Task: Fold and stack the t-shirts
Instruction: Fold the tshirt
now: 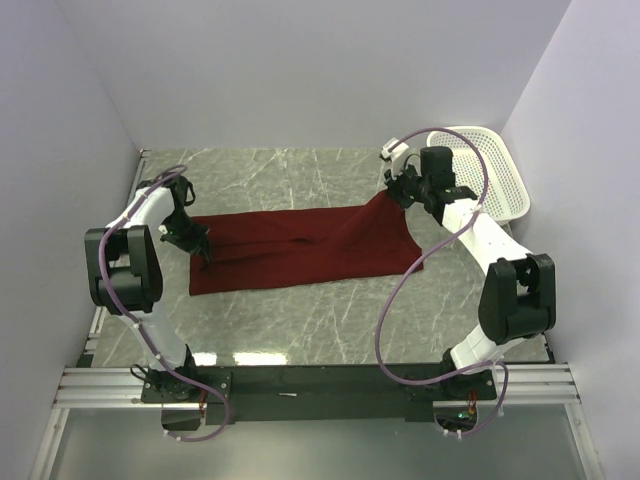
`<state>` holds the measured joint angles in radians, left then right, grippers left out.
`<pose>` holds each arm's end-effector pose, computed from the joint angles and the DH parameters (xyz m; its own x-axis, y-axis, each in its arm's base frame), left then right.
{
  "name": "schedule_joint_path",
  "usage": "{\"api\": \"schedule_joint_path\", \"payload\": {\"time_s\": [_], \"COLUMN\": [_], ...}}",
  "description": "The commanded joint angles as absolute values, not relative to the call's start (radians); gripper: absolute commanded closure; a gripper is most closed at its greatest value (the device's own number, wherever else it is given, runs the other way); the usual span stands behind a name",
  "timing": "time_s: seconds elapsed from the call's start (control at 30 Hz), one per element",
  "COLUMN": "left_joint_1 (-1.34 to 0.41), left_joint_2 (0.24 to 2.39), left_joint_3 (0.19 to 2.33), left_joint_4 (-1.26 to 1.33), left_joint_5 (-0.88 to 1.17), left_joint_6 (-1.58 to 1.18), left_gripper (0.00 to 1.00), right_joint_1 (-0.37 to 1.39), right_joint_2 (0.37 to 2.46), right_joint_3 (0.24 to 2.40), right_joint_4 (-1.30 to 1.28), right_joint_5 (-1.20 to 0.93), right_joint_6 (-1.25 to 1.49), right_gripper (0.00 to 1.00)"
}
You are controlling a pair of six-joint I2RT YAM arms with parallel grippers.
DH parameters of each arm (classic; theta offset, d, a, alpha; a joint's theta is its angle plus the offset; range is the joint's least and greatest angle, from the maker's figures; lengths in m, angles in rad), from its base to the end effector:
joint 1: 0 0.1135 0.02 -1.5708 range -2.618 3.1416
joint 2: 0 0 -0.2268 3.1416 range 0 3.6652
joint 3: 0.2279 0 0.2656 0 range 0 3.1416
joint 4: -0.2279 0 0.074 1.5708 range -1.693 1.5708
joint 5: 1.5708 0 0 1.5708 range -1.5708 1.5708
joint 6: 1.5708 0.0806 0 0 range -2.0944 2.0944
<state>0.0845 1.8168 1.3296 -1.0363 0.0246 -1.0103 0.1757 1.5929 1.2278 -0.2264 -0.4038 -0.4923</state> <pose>0.3382 0.0267 0.1110 -0.4586 -0.8886 -0.0043 -0.8873 0.4582 -0.0531 0.3992 0.1030 0.2213 -0.2561 -0.4869 -0.8351 -0.6841 0.7016 -0.1993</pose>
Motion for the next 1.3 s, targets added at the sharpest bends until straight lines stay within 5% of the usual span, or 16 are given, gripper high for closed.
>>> {"api": "schedule_joint_path", "payload": {"time_s": [0.0,0.33,0.67,0.83,1.2,1.27], "left_joint_1": [0.086,0.086,0.086,0.086,0.086,0.084], "left_joint_2": [1.795,1.784,1.76,1.746,1.427,1.344], "left_joint_3": [1.35,1.376,1.397,1.437,1.27,1.177], "left_joint_4": [-1.042,-1.045,-1.054,-1.054,-0.784,-0.691], "left_joint_5": [0.003,0.028,0.029,0.015,0.178,0.277], "left_joint_6": [-1.006,-0.968,-0.946,-0.908,-0.66,-0.652], "left_gripper": [1.0,0.91,0.62,0.62,0.5,0.42], "right_joint_1": [0.167,0.169,0.167,0.169,0.169,0.169], "right_joint_2": [1.582,1.64,1.687,1.692,1.704,1.697], "right_joint_3": [1.273,1.315,1.351,1.356,1.378,1.367], "right_joint_4": [-0.222,-0.248,-0.259,-0.261,-0.281,-0.285], "right_joint_5": [-0.416,-0.423,-0.428,-0.428,-0.434,-0.463], "right_joint_6": [-0.505,-0.508,-0.502,-0.502,-0.505,-0.517], "right_gripper": [1.0,1.0,1.0,1.0,1.0,1.0]}}
